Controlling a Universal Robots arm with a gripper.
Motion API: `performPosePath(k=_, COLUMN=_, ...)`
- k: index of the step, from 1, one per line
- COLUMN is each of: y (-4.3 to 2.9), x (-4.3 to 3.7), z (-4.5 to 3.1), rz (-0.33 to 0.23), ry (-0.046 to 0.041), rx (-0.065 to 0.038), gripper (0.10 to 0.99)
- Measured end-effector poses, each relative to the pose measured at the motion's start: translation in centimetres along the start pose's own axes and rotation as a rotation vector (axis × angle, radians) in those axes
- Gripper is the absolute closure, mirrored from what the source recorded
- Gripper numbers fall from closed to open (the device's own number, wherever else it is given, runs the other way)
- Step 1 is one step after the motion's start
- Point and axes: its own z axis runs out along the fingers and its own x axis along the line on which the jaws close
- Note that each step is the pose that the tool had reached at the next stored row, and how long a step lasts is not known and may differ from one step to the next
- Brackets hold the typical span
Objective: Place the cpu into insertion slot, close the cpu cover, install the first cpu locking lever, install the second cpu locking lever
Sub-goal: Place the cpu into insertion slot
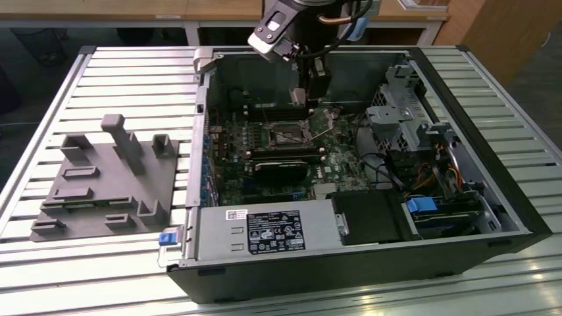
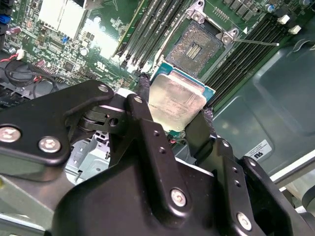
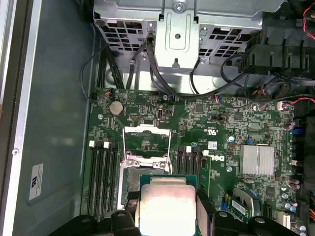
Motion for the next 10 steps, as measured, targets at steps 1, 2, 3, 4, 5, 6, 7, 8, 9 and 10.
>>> performPosePath(k=1, y=0.0, x=0.0, z=0.05, rz=0.0, ry=0.0, rx=0.0, gripper=0.545)
performPosePath(k=2, y=-0.01, x=0.0, z=0.09, rz=0.0, ry=0.0, rx=0.0, gripper=0.545)
performPosePath(k=3, y=-0.01, x=0.0, z=0.14, rz=0.0, ry=0.0, rx=0.0, gripper=0.545)
performPosePath(k=4, y=-0.01, x=0.0, z=0.19, rz=0.0, ry=0.0001, rx=0.0, gripper=0.545)
performPosePath(k=5, y=-0.02, x=-0.01, z=0.25, rz=0.0, ry=0.0002, rx=0.0, gripper=0.545)
performPosePath(k=6, y=-0.02, x=-0.01, z=0.3, rz=0.0, ry=0.0, rx=0.0, gripper=0.545)
performPosePath(k=7, y=-0.03, x=-0.01, z=0.34, rz=0.0, ry=0.0, rx=0.0, gripper=0.545)
performPosePath(k=8, y=-0.03, x=-0.01, z=0.38, rz=0.0, ry=0.0, rx=0.0, gripper=0.545)
performPosePath(k=9, y=-0.03, x=-0.01, z=0.41, rz=0.0, ry=0.0, rx=0.0, gripper=0.545)
performPosePath(k=10, y=-0.04, x=-0.01, z=0.47, rz=0.0, ry=0.0001, rx=0.0, gripper=0.545)
